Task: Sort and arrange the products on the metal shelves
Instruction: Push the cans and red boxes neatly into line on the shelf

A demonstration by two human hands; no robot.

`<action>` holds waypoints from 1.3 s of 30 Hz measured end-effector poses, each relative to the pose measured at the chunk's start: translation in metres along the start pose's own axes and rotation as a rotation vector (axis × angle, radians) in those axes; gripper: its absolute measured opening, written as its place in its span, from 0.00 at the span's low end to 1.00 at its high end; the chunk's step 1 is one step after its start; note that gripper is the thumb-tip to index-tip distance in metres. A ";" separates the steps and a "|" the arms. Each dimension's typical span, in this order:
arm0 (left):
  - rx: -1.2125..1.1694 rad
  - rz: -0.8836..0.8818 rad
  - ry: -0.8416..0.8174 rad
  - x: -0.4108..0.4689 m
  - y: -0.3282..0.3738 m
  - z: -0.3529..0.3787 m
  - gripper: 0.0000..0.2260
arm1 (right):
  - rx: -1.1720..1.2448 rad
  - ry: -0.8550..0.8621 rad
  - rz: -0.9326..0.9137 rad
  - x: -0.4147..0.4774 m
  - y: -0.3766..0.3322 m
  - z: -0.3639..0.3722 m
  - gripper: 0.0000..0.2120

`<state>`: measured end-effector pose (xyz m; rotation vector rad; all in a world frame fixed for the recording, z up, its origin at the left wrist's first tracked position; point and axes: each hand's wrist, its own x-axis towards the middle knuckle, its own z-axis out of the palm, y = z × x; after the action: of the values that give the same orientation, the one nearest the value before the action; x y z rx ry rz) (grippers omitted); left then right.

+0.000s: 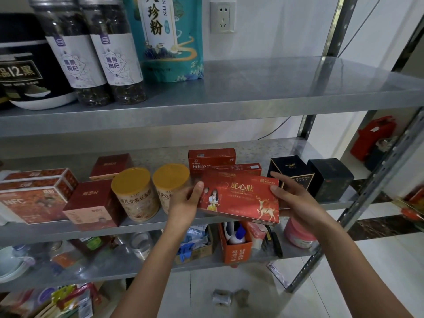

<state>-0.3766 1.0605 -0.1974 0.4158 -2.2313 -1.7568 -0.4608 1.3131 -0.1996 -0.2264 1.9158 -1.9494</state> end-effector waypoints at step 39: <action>0.249 -0.004 -0.848 -0.045 -0.072 0.186 0.26 | -0.362 0.938 -0.052 -0.122 0.143 0.015 0.32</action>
<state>-0.4017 1.2281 -0.3110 -0.3698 -3.0116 -1.8804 -0.3209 1.3486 -0.3205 0.6728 2.8450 -1.8770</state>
